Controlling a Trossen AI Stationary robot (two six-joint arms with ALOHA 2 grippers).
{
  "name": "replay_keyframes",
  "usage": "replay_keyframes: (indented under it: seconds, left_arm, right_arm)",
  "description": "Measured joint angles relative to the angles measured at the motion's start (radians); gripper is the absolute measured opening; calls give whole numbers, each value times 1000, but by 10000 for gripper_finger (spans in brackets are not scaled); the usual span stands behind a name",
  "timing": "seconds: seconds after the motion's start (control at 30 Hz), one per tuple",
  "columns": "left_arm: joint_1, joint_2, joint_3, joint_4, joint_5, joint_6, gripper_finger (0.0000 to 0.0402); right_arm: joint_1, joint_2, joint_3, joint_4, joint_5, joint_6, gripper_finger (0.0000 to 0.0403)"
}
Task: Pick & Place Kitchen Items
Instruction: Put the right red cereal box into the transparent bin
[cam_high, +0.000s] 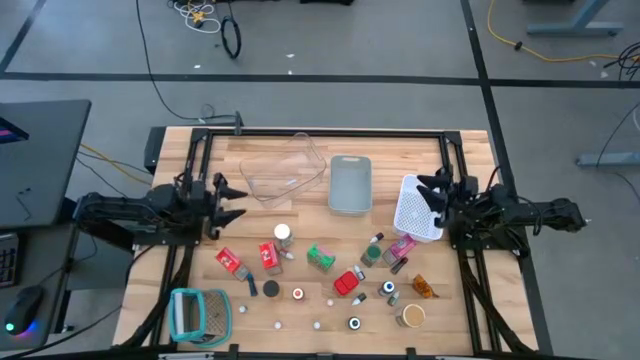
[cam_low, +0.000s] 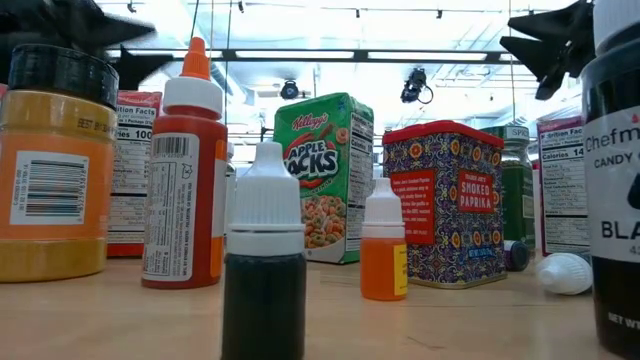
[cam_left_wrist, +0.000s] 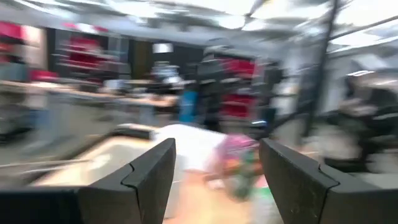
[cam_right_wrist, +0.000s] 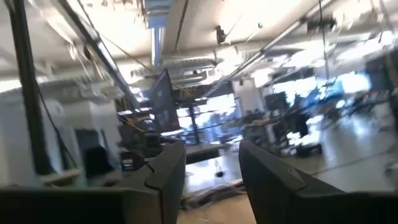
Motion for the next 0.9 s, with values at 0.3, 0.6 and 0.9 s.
replay_keyframes:
  seconds: [0.3,0.6,0.9]
  left_arm:
    - [0,60,77,18,38,21,242]
    - [0,216,142,96,53,177,242]
    - [0,400,197,122,58,201,242]
  right_arm:
    - [1,97,0,-7,-90,327,160]
    - [3,342,0,114,-44,464,160]
    - [55,568,0,406,-129,420,160]
